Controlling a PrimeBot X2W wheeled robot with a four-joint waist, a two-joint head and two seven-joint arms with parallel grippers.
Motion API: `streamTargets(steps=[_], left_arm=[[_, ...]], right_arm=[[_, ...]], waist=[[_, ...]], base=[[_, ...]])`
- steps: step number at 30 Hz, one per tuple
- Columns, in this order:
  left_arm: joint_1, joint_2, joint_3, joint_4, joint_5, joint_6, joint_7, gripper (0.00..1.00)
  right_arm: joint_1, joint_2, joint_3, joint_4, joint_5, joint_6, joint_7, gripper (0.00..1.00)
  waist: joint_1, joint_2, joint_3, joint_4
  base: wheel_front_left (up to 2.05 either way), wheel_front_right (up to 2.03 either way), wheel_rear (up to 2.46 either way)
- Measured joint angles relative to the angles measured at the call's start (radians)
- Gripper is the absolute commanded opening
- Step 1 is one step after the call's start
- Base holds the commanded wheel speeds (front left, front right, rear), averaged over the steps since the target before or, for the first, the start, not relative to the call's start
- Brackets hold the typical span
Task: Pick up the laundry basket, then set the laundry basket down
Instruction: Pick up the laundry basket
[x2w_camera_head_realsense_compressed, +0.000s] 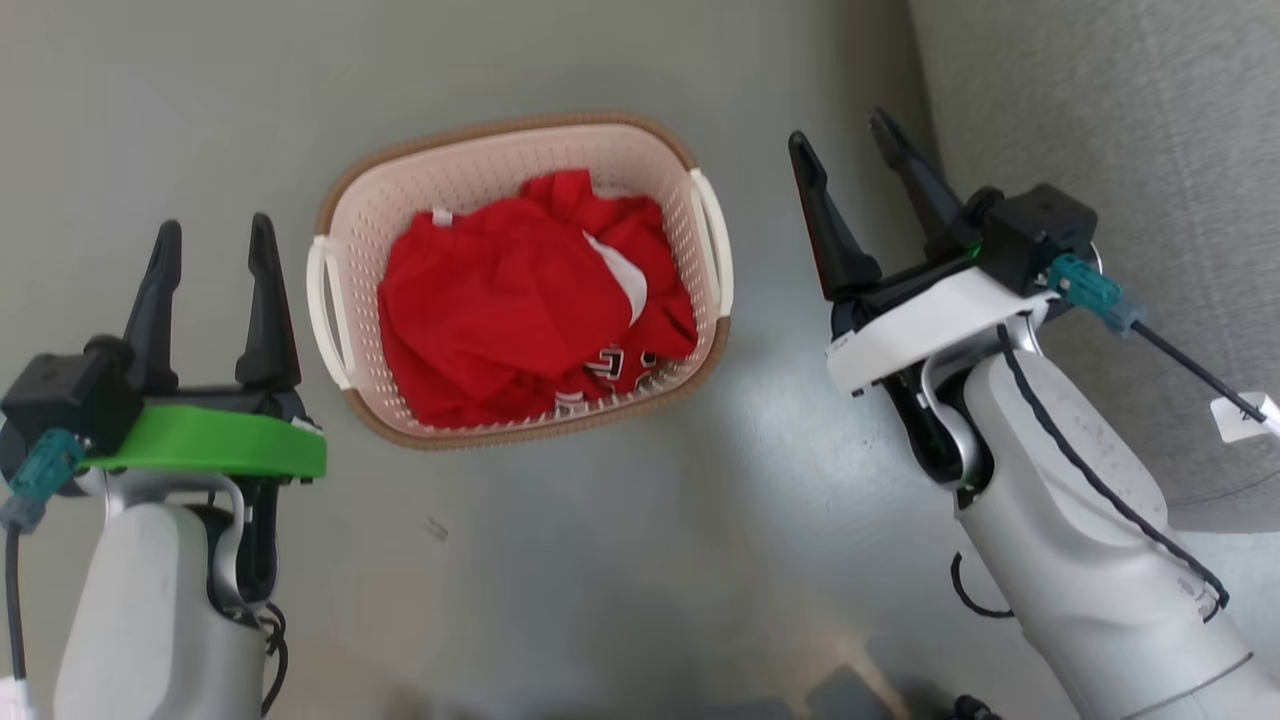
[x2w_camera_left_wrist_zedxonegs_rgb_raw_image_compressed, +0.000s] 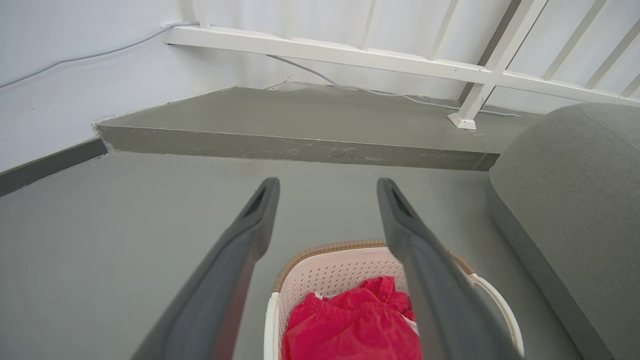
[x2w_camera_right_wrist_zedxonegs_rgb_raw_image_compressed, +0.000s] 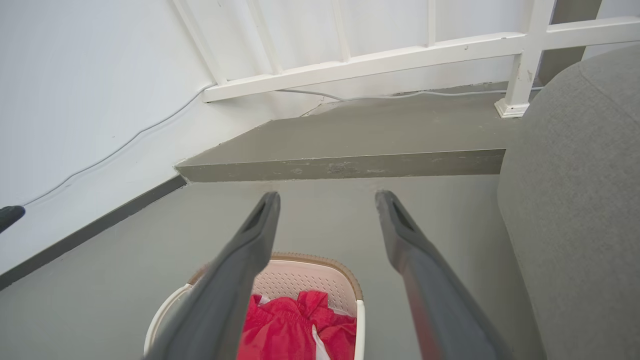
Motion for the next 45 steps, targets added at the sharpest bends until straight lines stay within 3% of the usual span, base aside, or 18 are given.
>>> streamTargets(steps=[13,28,45], left_arm=[[-0.121,0.029,-0.007,0.141,-0.024,-0.011,0.005,1.0],[-0.296,0.03,-0.055,0.386,-0.097,-0.022,0.08,1.0],[-0.452,0.029,-0.16,0.583,-0.151,-0.023,0.14,1.0]], right_arm=[[-0.092,0.007,-0.004,0.121,0.002,0.005,-0.002,1.0],[-0.254,0.012,0.027,0.339,0.014,0.046,0.002,1.0],[-0.37,0.013,0.086,0.541,0.09,0.077,0.038,1.0]], waist=[[0.0,0.0,0.154,0.025],[-0.0001,0.0,0.287,0.051],[-0.0001,0.0,0.364,0.069]], base=[[0.0,0.0,0.0],[0.0,0.0,0.0],[0.0,0.0,0.0]])
